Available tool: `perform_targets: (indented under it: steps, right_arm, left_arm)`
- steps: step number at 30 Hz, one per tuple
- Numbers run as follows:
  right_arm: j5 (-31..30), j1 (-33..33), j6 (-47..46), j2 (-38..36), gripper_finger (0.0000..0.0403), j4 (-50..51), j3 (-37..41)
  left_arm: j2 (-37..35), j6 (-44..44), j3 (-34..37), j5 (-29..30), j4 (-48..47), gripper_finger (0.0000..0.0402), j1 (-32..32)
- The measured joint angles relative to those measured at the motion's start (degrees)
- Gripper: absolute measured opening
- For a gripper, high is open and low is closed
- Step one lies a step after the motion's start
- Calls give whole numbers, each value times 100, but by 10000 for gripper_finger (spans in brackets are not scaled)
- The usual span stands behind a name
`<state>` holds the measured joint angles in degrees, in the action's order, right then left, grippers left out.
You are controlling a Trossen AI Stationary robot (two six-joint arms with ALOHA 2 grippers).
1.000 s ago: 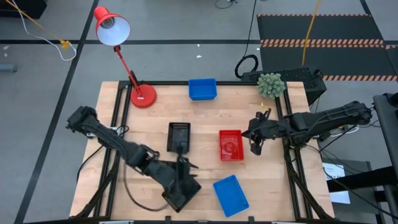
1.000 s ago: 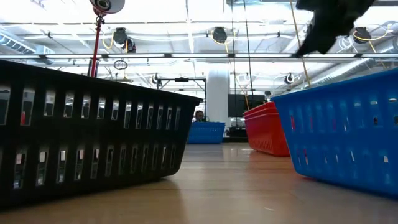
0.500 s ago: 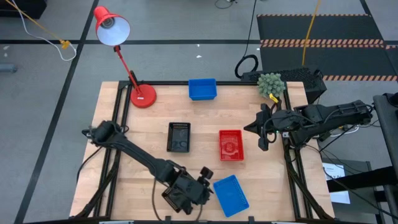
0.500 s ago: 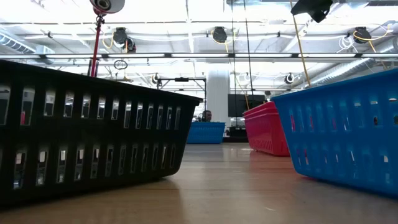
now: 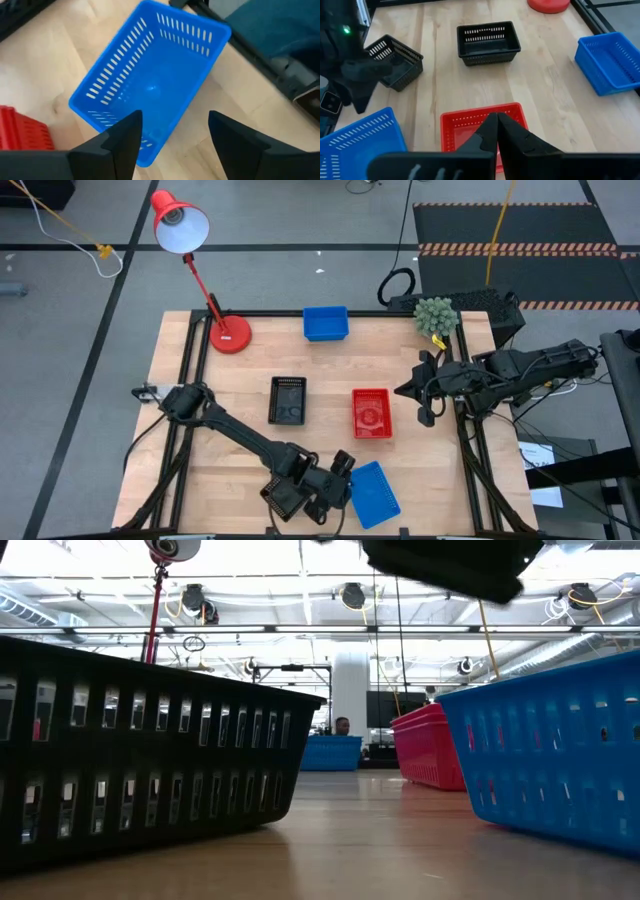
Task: Stack baskets by color
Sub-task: Stack the bottom blue bin on top of the top blue bins
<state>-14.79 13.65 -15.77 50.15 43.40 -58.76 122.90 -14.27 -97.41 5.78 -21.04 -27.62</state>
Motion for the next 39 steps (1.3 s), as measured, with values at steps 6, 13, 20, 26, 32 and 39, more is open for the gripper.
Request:
perform_targets:
  steps: [6,13,20,26,32,39]
  right_arm:
    - [-4,-2,241,-2,4,-247,0]
    - [-7,-2,345,0,4,-468,0]
    - [-7,-2,345,0,4,-457,2]
    - [-7,-2,345,0,4,-470,4]
    - [-9,-2,384,0,4,-527,4]
    - [-9,-2,472,0,4,-543,4]
  left_arm:
    - [269,-714,0,-9,229,197,-4]
    - [420,-1678,0,201,735,172,-31]
    - [433,-1864,3,-165,608,156,-13]
    - [434,-1877,24,-254,553,127,15]
    - [434,-1885,24,-253,521,99,81]
    - [513,-1921,37,-278,436,93,143]
